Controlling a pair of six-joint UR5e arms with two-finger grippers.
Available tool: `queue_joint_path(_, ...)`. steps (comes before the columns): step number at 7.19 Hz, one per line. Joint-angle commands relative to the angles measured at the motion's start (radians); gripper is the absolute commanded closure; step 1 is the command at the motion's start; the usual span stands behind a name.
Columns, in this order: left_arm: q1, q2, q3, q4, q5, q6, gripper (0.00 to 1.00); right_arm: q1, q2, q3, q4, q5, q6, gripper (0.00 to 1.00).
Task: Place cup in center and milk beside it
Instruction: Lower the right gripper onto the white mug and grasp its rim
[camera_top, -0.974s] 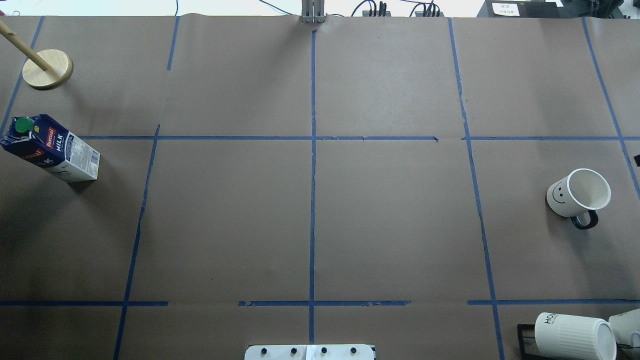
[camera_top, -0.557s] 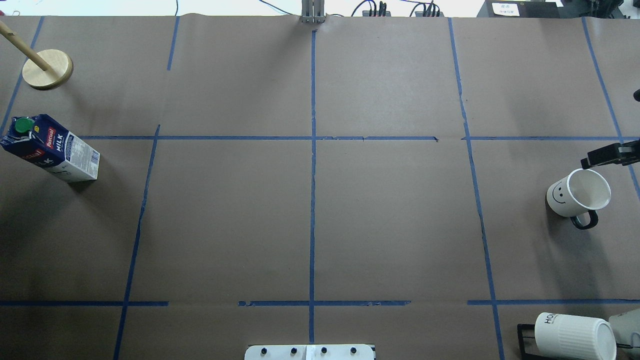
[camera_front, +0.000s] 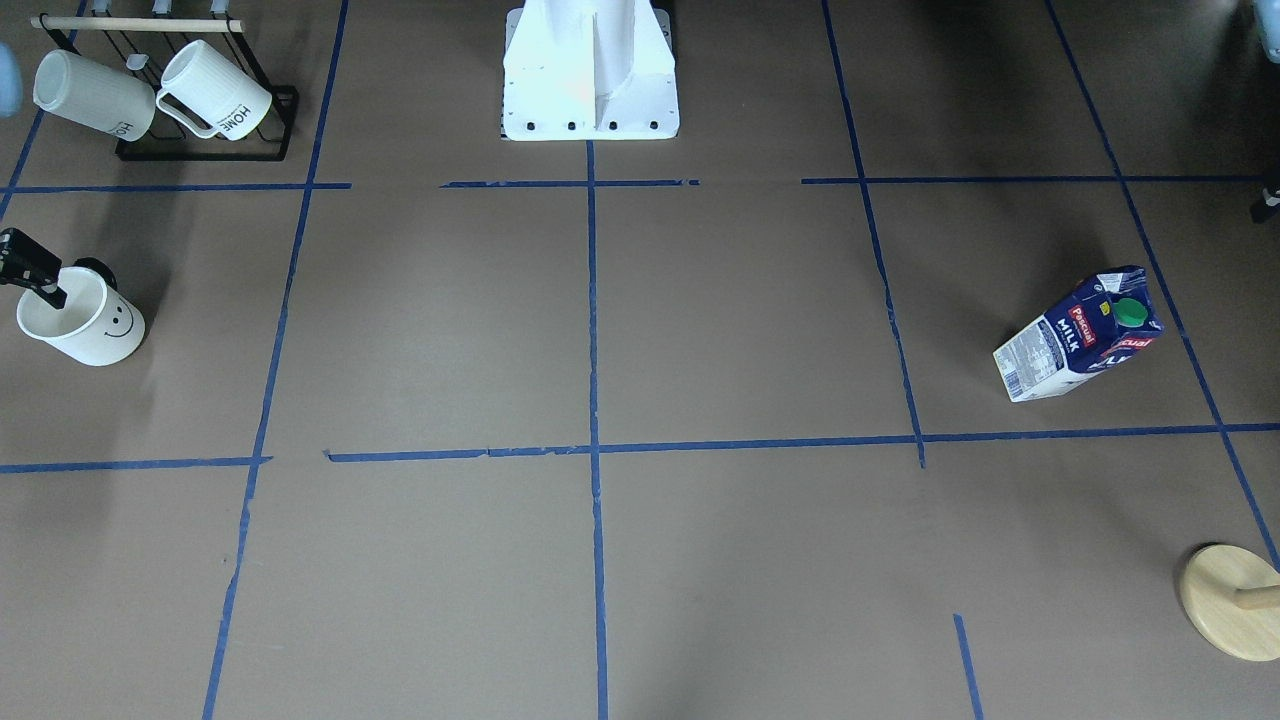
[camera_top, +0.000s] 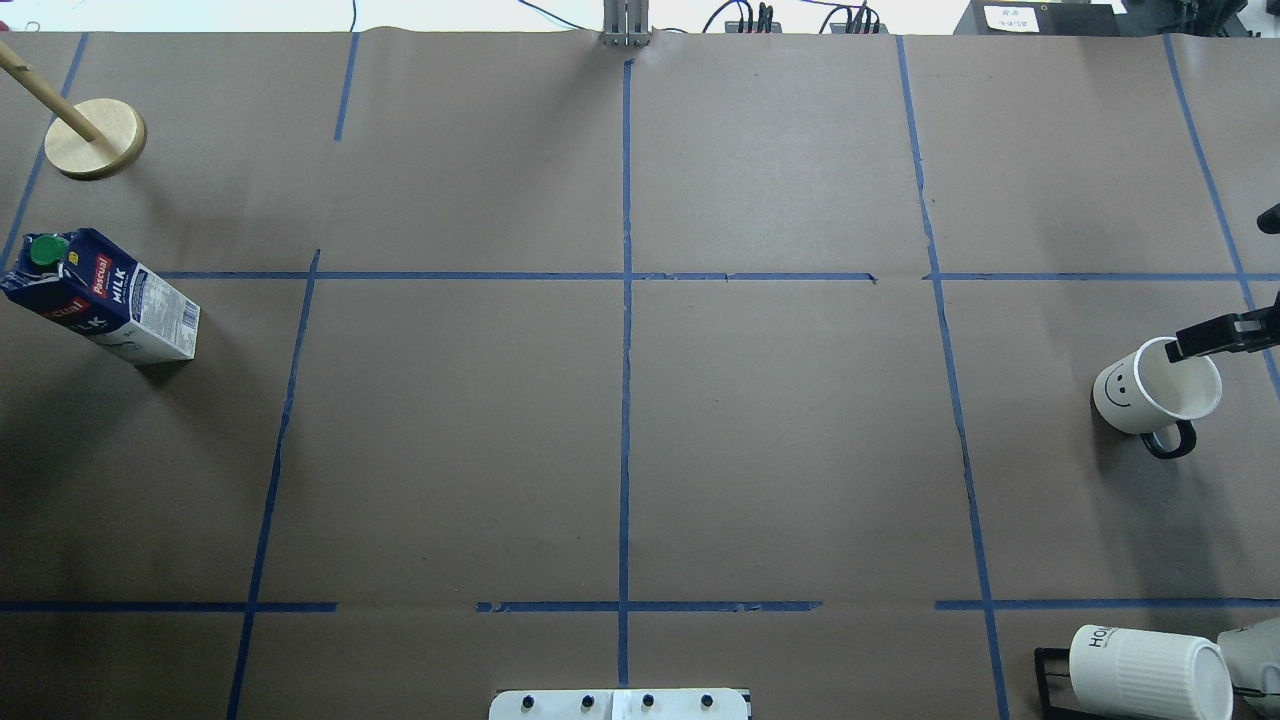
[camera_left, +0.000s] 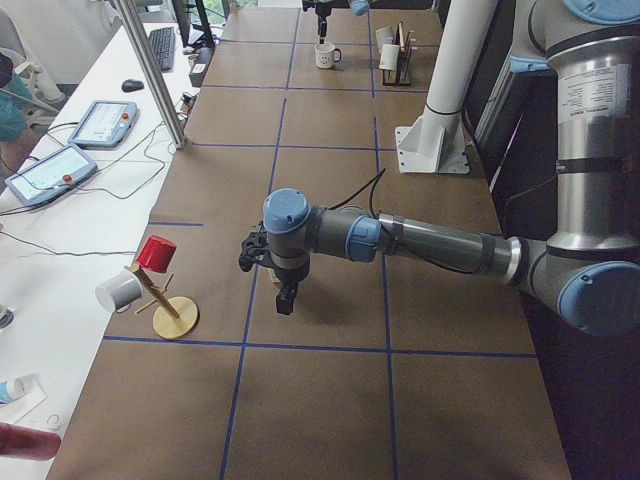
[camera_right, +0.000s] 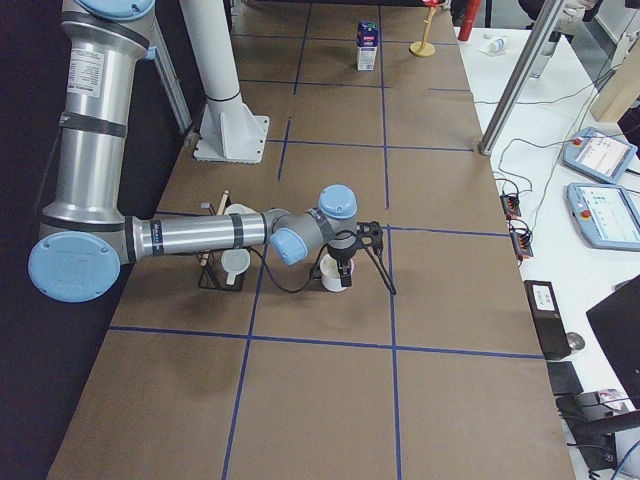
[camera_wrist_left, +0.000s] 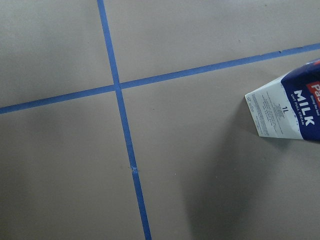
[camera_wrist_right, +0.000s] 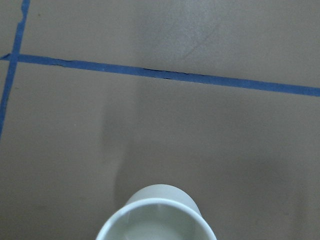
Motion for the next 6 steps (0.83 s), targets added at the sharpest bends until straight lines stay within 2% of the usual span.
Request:
queue_joint_path(1, -0.001, 0.0, -0.001, 0.0, -0.001, 0.0, 0.0, -0.01, 0.01, -0.124, 0.15, 0.009, -0.001, 0.03)
queue_joint_path(2, 0.0, 0.0, -0.001, 0.0, -0.001, 0.0, 0.0, -0.033, 0.01, -0.136, 0.152, 0.006, -0.001, 0.08)
queue_joint_path(3, 0.0, 0.0, -0.001, 0.0, 0.001, 0.0, 0.0, -0.038, 0.01, -0.141, 0.152, 0.009, -0.002, 0.3)
queue_joint_path(4, 0.0, 0.0, -0.001, 0.0, 0.001, 0.0, 0.0, -0.038, 0.011, -0.138, 0.152, 0.012, -0.002, 0.67)
queue_joint_path(5, -0.001, 0.0, -0.001, 0.001, 0.001, 0.0, 0.0, -0.036, 0.01, -0.133, 0.152, 0.015, -0.002, 0.9)
queue_joint_path(6, 0.0, 0.0, -0.001, 0.0, -0.001, 0.0, 0.0, -0.036, 0.01, -0.13, 0.152, 0.02, -0.002, 0.98)
